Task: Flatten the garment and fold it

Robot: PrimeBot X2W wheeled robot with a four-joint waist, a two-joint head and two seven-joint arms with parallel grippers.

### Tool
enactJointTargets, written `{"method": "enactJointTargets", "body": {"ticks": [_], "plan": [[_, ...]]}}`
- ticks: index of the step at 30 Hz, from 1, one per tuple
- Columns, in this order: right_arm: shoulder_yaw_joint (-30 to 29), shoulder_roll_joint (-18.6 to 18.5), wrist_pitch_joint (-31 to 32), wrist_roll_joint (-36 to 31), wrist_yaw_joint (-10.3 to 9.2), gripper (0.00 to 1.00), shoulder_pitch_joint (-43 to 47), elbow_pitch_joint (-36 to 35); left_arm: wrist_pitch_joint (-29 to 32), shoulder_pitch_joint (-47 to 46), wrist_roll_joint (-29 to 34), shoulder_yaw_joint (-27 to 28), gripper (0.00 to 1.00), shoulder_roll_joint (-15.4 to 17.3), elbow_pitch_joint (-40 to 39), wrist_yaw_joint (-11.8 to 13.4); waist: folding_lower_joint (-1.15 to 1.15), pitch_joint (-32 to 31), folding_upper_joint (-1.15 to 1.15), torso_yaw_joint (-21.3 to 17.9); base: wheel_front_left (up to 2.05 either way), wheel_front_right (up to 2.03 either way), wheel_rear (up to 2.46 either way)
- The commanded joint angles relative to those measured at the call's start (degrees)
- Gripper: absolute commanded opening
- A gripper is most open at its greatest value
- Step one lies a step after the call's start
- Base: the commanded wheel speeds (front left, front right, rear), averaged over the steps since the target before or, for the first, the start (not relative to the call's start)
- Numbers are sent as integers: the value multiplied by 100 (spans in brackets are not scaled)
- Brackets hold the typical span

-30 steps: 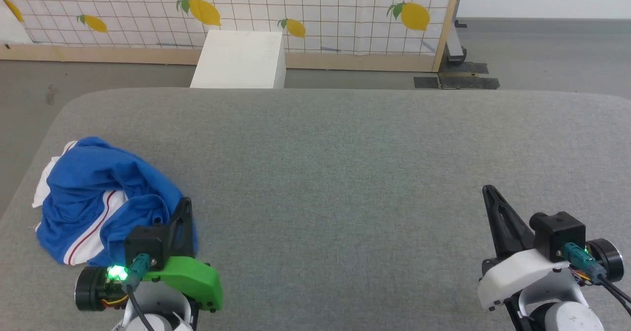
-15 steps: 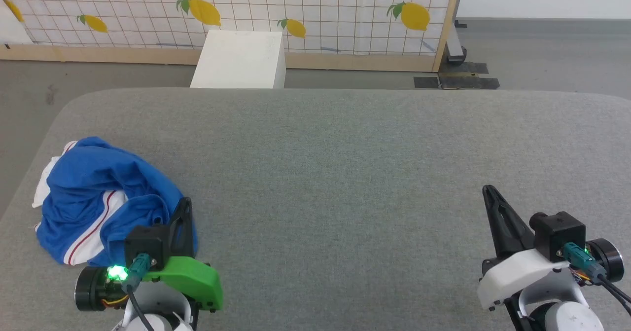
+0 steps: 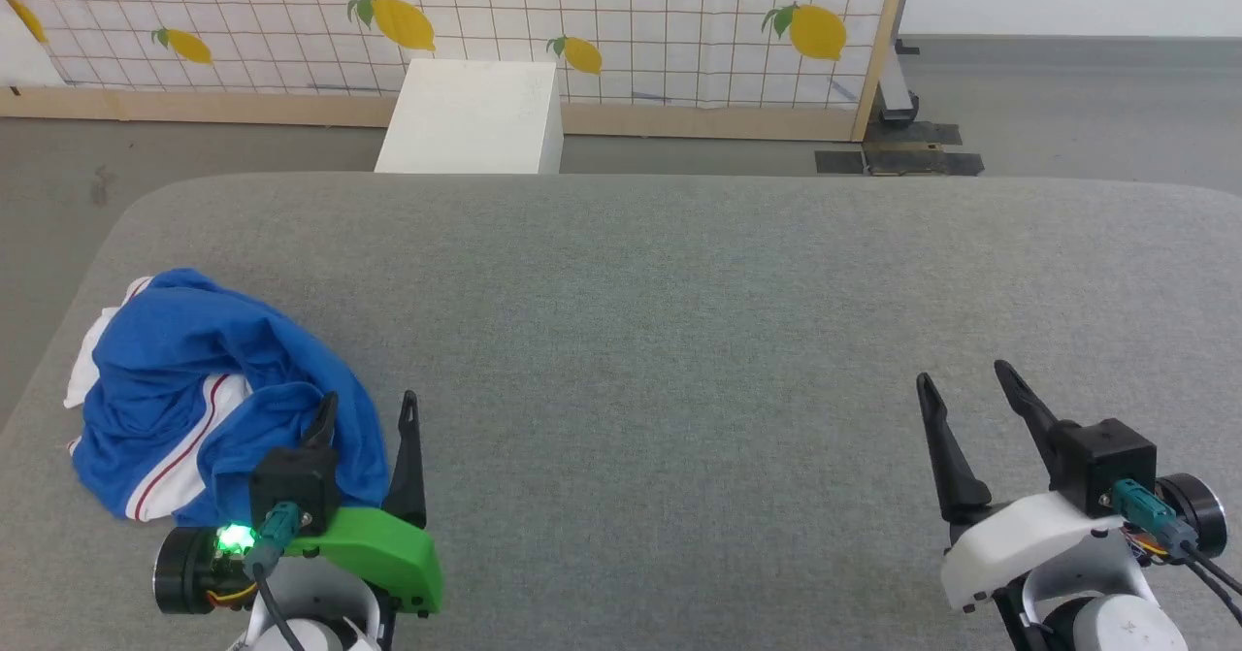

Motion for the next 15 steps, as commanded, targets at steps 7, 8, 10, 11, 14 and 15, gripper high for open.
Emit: {"method": "enactJointTargets", "body": {"ticks": [7,8,10,11,14,15], "plan": [[-15,0,-140,169,-1,100,92,86,-128,7,-68,6,100,-4,65,16,0,4,0,58,0,0,0],[-12,0,-153,188,-1,100,97,95,-141,7,-75,9,100,-5,72,18,0,5,0,73,0,0,0],[-9,0,-177,218,-1,100,104,110,-164,7,-86,15,100,-5,85,18,0,8,0,105,0,0,0],[-8,0,-187,233,-1,100,106,117,-175,6,-91,19,100,-5,91,19,0,9,0,121,0,0,0],[1,1,-224,280,-2,100,113,144,-211,5,-109,35,100,-5,109,23,0,11,0,185,0,0,0],[3,1,-234,293,-2,100,115,152,-222,6,-114,39,100,-6,115,23,0,12,0,206,0,0,0]]}}
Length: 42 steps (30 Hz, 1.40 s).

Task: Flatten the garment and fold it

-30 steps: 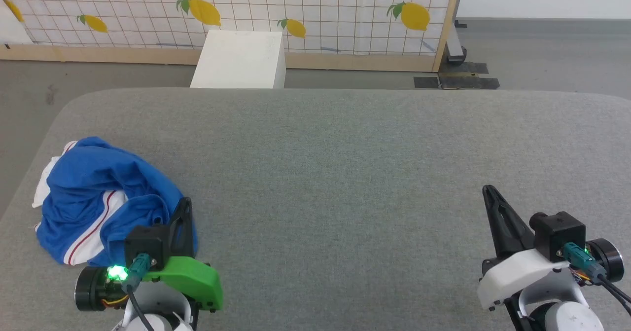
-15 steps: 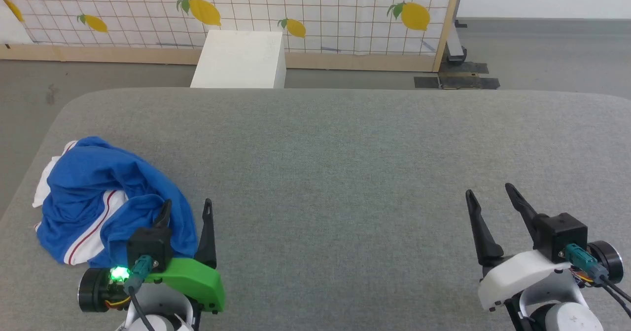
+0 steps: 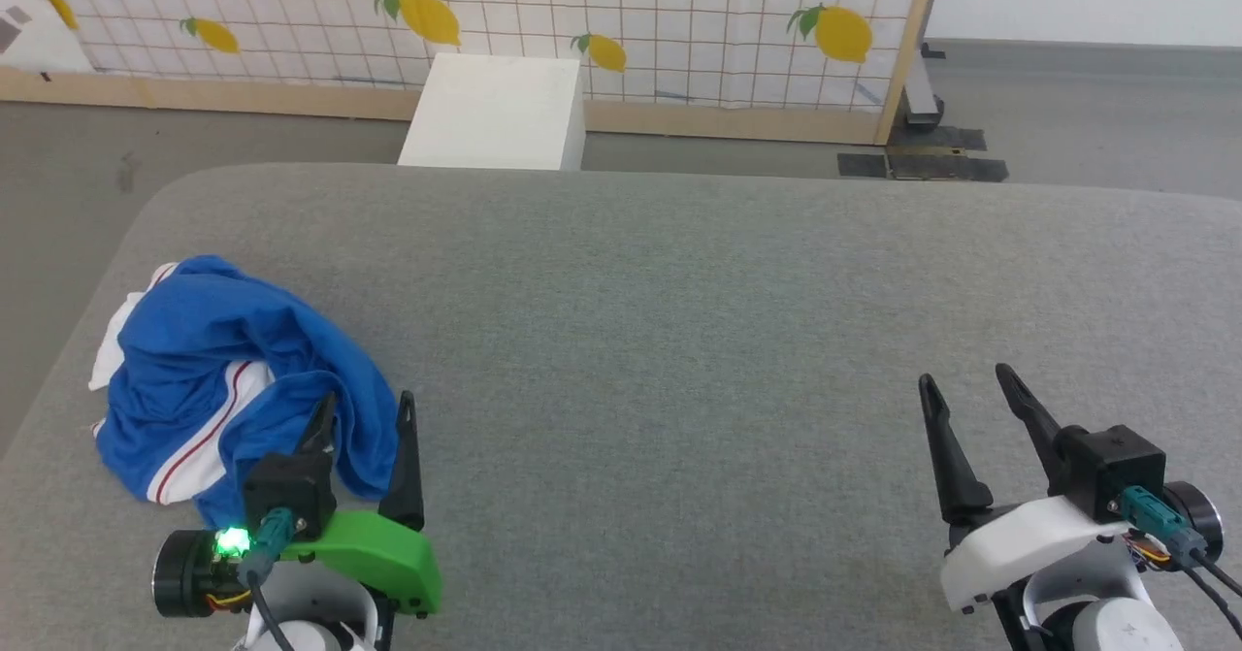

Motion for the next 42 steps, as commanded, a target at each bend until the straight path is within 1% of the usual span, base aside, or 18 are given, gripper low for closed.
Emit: {"method": "enactJointTargets", "body": {"ticks": [1,18,36,37,42], "plan": [[5,1,-60,64,-2,100,113,39,-70,7,-43,24,100,-6,36,24,0,2,0,58,0,0,0],[68,1,-259,271,-3,100,154,234,-268,23,-108,99,100,-9,151,39,0,11,0,640,0,0,0],[136,1,-484,495,-4,100,209,469,-492,54,-211,184,100,-15,291,47,0,20,0,1410,0,0,0],[152,2,-521,536,-4,100,222,510,-529,66,-220,200,100,-16,315,49,0,8,0,1520,0,0,0],[178,2,-579,597,-5,100,239,565,-586,82,-234,221,100,-17,339,53,0,5,0,1676,0,0,0]]}}
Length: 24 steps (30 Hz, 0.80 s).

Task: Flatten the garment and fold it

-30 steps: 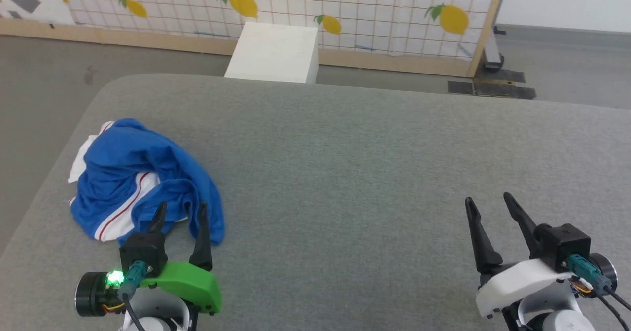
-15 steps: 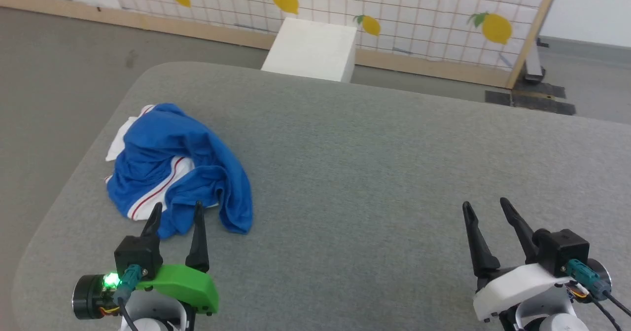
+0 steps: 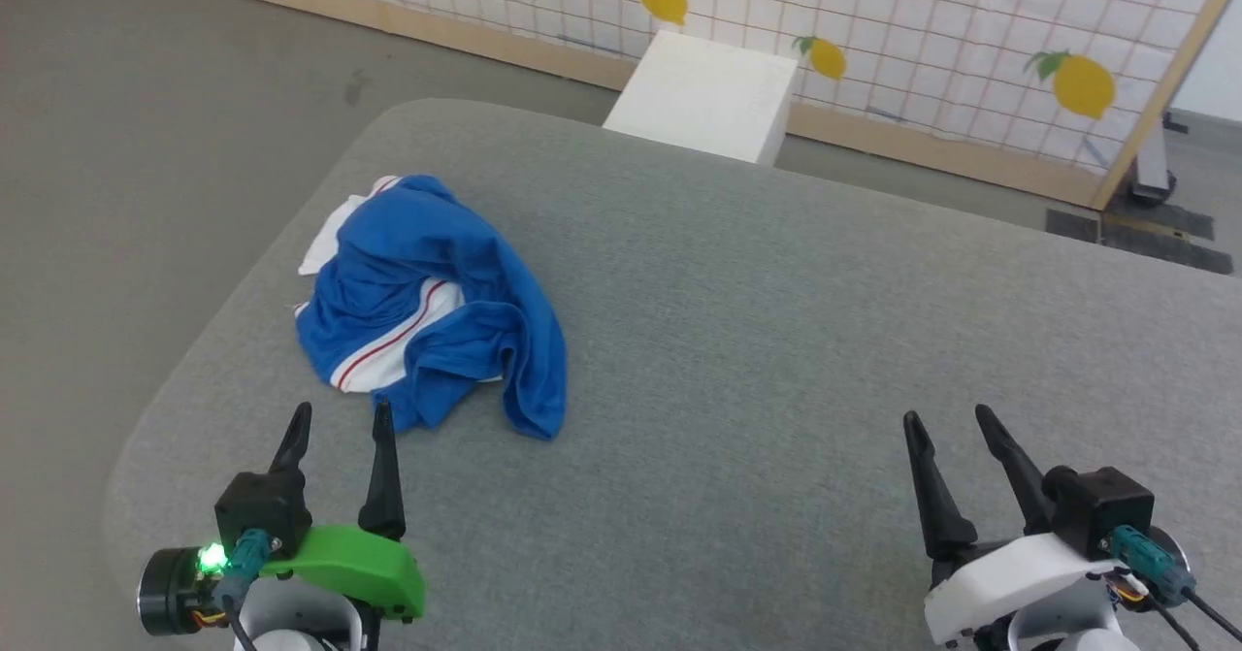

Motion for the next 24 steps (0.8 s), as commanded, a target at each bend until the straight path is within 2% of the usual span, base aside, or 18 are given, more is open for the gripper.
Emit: {"method": "enactJointTargets", "body": {"ticks": [1,24], "plan": [[11,1,-72,72,-5,100,91,43,-66,80,-62,28,100,-17,25,52,0,-2,0,98,0,0,0],[118,1,-345,175,-6,100,176,277,-337,120,-112,59,100,-24,171,59,0,-39,0,692,0,0,0]]}}
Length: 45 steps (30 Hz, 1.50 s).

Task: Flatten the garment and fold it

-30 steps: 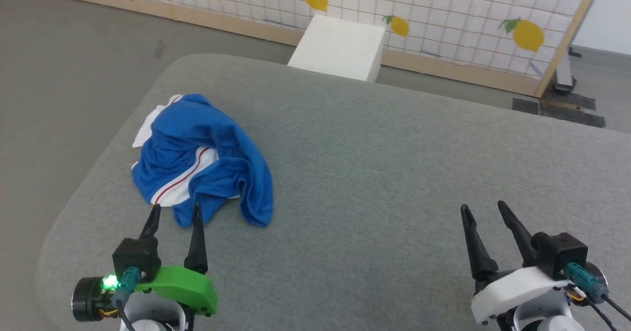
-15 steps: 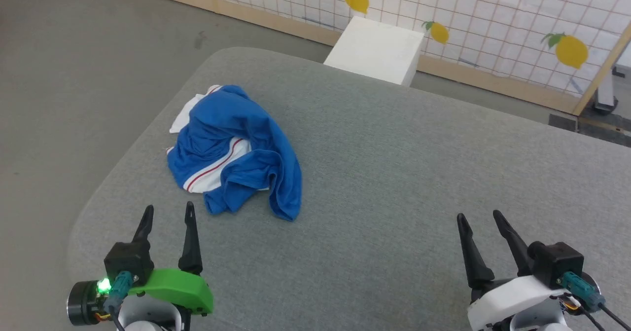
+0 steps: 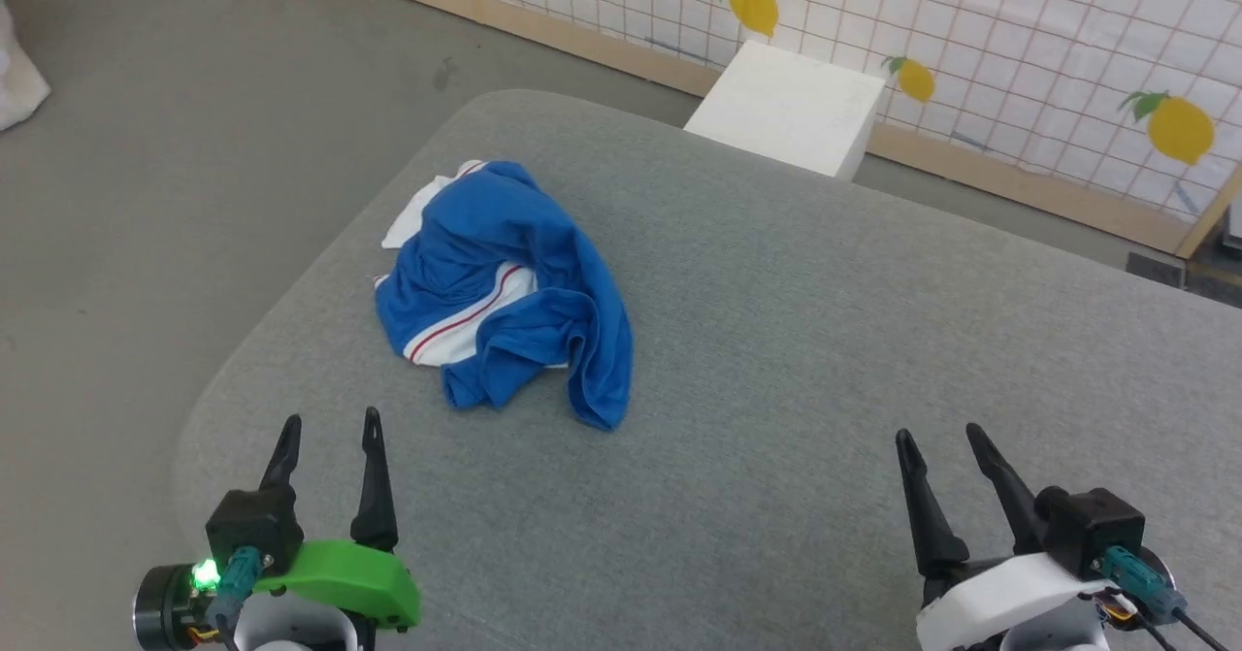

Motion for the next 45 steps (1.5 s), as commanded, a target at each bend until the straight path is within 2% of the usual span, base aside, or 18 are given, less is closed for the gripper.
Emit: {"method": "enactJointTargets", "body": {"ticks": [1,32,42,45], "plan": [[17,1,-61,63,-6,100,100,36,-62,55,-25,-1,100,-24,18,17,0,9,0,63,0,0,0],[38,2,-431,343,-9,100,218,348,-429,106,-208,61,100,-32,259,85,0,15,0,704,0,0,0],[36,2,-438,314,-9,100,193,352,-437,89,-299,45,100,-32,293,72,0,31,0,622,0,0,0],[39,2,-438,284,-9,100,147,356,-437,-70,-503,28,100,-32,418,-87,0,60,0,549,0,0,0]]}}
